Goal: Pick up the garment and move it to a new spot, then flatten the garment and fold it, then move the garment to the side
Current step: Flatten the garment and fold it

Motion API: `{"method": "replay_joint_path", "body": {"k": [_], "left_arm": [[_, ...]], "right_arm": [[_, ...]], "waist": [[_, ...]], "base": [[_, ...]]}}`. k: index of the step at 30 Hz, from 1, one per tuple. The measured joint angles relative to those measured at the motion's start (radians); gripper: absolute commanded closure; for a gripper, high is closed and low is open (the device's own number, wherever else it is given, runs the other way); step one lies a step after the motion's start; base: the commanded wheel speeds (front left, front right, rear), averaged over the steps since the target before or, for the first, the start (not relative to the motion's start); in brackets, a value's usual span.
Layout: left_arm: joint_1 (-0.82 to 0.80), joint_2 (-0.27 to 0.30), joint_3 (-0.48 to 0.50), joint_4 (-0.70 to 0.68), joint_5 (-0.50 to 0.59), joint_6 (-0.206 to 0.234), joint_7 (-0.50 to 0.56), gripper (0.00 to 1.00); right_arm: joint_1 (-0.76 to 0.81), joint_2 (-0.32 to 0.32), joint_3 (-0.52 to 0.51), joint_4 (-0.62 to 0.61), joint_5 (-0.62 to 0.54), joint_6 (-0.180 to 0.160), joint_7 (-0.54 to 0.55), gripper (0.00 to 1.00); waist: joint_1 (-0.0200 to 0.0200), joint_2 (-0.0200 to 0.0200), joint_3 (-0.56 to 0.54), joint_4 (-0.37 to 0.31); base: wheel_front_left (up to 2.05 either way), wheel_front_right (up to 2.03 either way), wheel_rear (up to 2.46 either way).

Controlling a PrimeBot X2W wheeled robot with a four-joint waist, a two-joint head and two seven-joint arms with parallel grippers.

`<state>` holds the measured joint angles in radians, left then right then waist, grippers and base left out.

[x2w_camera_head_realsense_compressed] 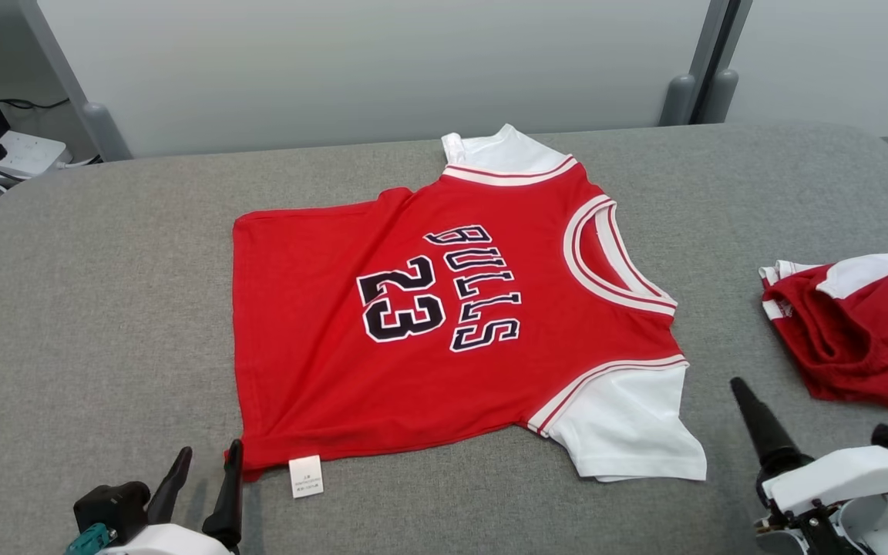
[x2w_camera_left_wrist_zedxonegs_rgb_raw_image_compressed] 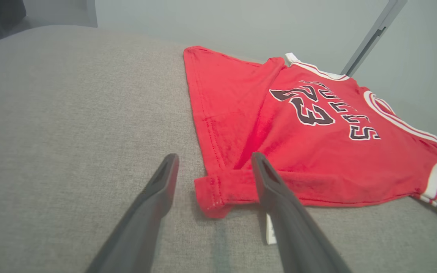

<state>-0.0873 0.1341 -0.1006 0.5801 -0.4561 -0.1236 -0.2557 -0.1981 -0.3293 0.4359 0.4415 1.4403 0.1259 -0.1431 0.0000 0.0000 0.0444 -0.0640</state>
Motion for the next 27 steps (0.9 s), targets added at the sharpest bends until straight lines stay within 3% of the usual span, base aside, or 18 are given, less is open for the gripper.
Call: {"method": "replay_joint_path", "body": {"k": [7, 11, 18, 27], "left_arm": [[0.024, -0.052, 0.107, -0.038, 0.119, 0.000, 0.000, 0.00], [0.033, -0.066, 0.151, -0.072, 0.179, 0.000, 0.000, 0.00], [0.041, -0.090, 0.192, -0.122, 0.242, 0.006, 0.000, 0.00], [0.088, -0.091, 0.206, -0.166, 0.282, 0.041, 0.000, 0.00]], "right_arm": [[-0.034, 0.003, -0.033, 0.077, -0.160, 0.000, -0.096, 0.00], [-0.053, 0.025, -0.130, 0.091, -0.339, 0.000, -0.105, 0.00], [-0.043, 0.107, -0.274, 0.012, -0.670, 0.000, -0.105, 0.00], [0.024, 0.152, -0.333, -0.059, -0.884, 0.000, -0.105, 0.00]], "waist": [[0.0000, 0.0000, -0.024, 0.000], [0.0000, 0.0000, -0.035, 0.001], [0.0000, 0.0000, -0.050, 0.005], [0.0000, 0.0000, -0.075, 0.005]], "base": [[0.00, 0.00, 0.00], [0.00, 0.00, 0.00], [0.00, 0.00, 0.00], [0.00, 0.00, 0.00]]}}
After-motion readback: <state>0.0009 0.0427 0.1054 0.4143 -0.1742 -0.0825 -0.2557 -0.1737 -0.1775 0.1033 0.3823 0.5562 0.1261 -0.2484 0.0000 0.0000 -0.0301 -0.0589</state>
